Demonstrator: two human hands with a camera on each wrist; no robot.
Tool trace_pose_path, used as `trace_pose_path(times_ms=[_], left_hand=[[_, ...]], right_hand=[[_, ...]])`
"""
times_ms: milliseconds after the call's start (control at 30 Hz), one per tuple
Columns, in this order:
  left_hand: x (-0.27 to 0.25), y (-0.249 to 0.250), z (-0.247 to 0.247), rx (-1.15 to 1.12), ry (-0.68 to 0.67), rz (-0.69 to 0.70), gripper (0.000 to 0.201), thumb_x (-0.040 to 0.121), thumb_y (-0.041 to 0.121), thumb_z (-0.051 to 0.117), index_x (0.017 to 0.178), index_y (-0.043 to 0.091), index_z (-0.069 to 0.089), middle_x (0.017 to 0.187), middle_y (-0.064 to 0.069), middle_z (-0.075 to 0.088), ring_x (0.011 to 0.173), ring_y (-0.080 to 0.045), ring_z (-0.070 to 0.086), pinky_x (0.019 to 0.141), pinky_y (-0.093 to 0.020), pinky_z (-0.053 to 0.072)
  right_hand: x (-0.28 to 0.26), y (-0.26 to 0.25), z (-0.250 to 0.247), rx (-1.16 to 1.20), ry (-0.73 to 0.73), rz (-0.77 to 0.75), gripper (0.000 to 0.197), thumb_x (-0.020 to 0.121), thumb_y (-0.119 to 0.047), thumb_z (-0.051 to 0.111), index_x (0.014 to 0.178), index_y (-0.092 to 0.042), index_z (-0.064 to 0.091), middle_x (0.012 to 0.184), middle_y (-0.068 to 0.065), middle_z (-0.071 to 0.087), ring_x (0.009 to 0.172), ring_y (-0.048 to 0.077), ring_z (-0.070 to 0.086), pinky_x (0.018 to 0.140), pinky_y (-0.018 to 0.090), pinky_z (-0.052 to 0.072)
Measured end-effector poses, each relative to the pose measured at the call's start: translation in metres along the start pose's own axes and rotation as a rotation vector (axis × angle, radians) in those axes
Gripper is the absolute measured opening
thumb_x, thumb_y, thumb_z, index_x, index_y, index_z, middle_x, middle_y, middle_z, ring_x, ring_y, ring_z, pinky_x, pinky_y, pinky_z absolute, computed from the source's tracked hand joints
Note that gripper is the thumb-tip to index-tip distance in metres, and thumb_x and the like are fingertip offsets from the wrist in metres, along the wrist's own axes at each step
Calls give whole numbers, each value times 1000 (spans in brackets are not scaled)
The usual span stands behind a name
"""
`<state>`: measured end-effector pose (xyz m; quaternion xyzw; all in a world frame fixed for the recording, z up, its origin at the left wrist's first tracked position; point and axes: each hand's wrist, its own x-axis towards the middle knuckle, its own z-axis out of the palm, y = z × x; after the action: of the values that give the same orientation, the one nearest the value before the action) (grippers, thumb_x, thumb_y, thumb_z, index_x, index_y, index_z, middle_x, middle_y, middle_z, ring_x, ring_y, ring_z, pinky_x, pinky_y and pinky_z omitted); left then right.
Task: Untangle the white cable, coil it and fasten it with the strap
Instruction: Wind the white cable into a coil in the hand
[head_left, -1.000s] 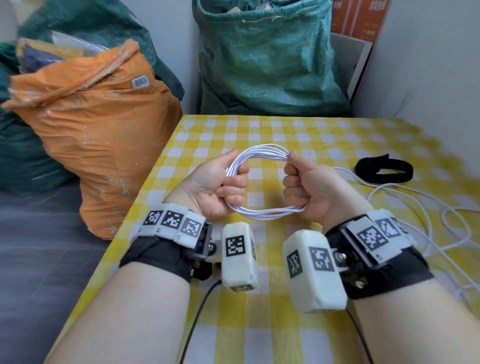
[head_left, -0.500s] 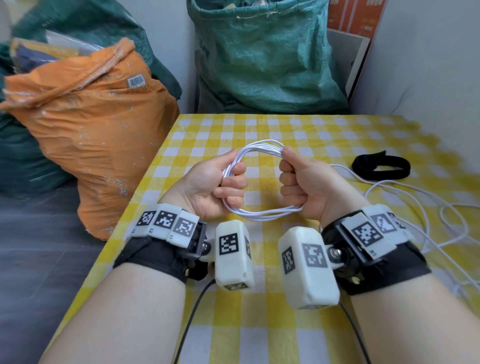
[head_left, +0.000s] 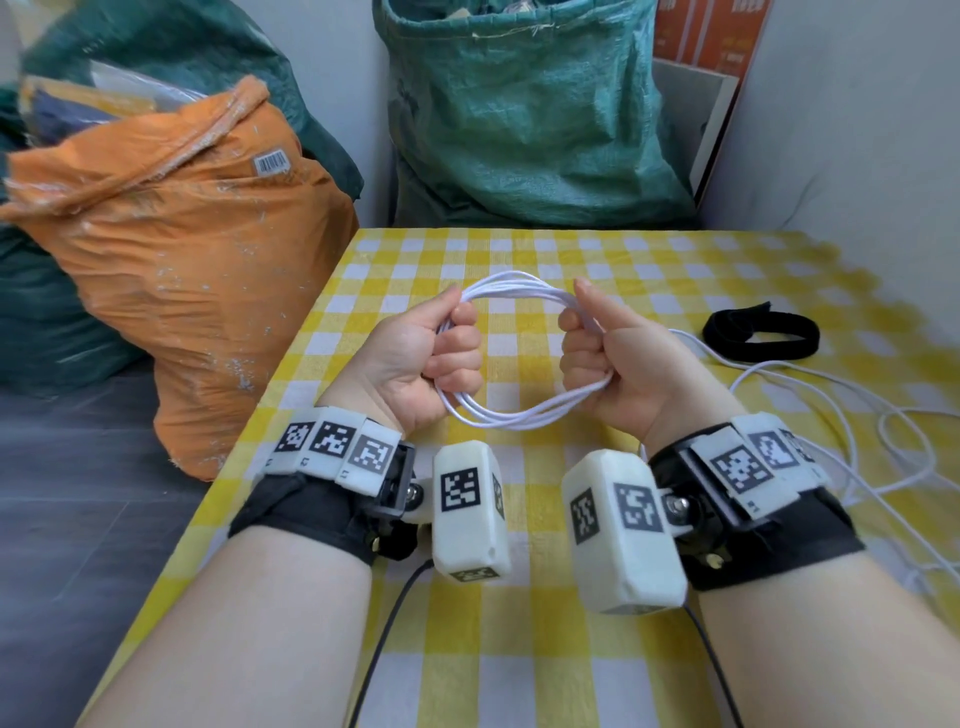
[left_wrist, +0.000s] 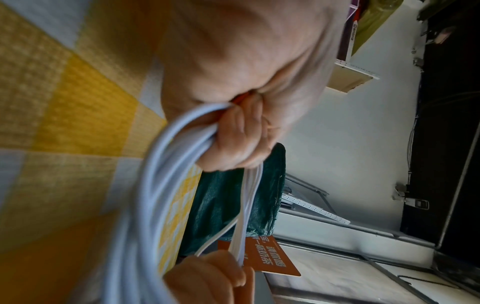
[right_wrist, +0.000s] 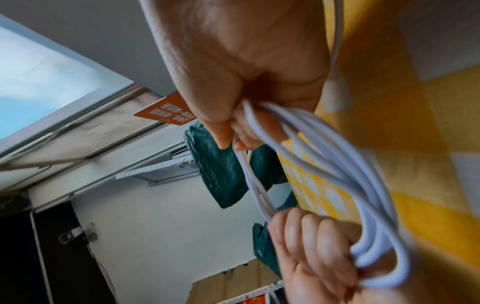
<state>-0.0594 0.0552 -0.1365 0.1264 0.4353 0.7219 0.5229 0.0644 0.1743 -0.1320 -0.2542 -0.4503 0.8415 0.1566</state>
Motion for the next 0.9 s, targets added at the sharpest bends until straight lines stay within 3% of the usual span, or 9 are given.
trace_pose_path(times_ms=[33,100,167,233,367,567,900], left_hand=[[1,1,-1,-55,27,22,40,99,37,35,64,18,40,37,9,24,25,-3,21,31,-16,14],[3,2,-3,-160,61,45,41,100,36,34,63,18,39,37,9,23,25,-4,20,30,-16,15],[3,3,-5,-220,81,60,42,100,36,34,63,18,39,37,8,23,24,-5,20,29,-17,15],[4,2,-4,-243,87,71,42,100,35,33,62,17,39,37,7,23,25,-6,19,29,-17,16],[4,0,-1,-280,80,75,44,101,35,31,61,17,39,37,7,23,24,-6,20,29,-17,17],[7,-3,-1,-348,84,59,45,101,37,32,60,17,38,36,7,24,24,-6,21,30,-16,19],[9,-4,-4,-376,77,40,47,100,40,32,60,16,41,37,7,25,25,-6,23,30,-16,22]], right_hand=[[0,0,1,75,-41,7,38,96,-42,45,70,-15,46,42,-9,32,34,4,31,36,14,36],[0,3,2,187,-127,19,38,97,-44,40,73,-16,50,40,-9,38,37,7,43,56,23,55],[0,5,3,259,-200,31,38,97,-45,36,75,-16,50,38,-9,36,39,8,46,66,29,58],[-1,5,4,294,-254,45,37,98,-43,33,77,-17,48,37,-9,29,34,7,36,57,23,54],[1,4,6,245,-231,10,35,100,-34,34,73,-15,46,35,-8,22,28,5,22,36,16,28],[2,7,8,156,-103,34,33,100,-23,38,72,-11,47,35,-9,21,27,5,19,32,17,20],[2,8,7,127,-94,63,37,101,-29,37,69,-12,46,38,-9,22,29,4,20,33,16,23]])
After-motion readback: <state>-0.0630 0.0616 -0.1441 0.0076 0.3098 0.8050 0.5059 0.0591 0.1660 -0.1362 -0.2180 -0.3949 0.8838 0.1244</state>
